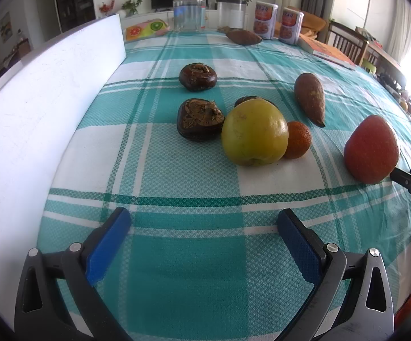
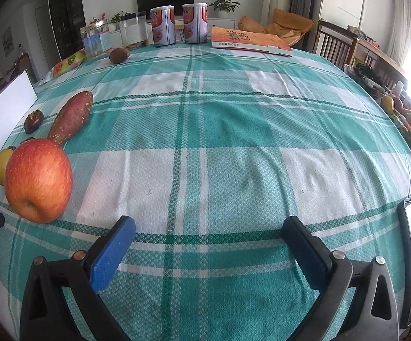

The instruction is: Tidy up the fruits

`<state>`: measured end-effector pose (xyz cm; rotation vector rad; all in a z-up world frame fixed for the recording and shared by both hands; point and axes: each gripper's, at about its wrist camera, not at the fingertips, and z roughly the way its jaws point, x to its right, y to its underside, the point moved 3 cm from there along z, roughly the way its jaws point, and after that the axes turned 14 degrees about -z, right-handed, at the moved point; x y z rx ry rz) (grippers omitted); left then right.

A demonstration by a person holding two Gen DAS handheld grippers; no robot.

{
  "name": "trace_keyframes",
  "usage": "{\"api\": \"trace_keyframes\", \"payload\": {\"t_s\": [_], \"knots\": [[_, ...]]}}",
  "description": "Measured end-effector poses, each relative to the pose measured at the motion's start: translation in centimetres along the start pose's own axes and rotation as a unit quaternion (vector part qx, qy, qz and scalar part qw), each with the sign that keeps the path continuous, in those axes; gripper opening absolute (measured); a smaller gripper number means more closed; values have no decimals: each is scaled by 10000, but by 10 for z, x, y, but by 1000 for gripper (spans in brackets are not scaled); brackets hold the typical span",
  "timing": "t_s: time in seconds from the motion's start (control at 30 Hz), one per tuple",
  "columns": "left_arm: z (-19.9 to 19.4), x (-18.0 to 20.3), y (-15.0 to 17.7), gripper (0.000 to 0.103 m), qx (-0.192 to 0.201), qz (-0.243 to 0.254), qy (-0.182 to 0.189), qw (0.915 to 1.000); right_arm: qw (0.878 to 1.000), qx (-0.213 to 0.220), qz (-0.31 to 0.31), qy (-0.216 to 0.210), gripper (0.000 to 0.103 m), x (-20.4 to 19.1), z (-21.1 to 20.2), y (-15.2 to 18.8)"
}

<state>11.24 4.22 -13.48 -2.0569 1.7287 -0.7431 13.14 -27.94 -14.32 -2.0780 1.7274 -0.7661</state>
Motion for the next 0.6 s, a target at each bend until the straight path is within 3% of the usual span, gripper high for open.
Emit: {"api": "trace_keyframes", "payload": {"t_s": [0.6], "knots": [[-1,0,0,103,3,4,-3,10000,10000,2,-5,14,103,-1,0,0]]}}
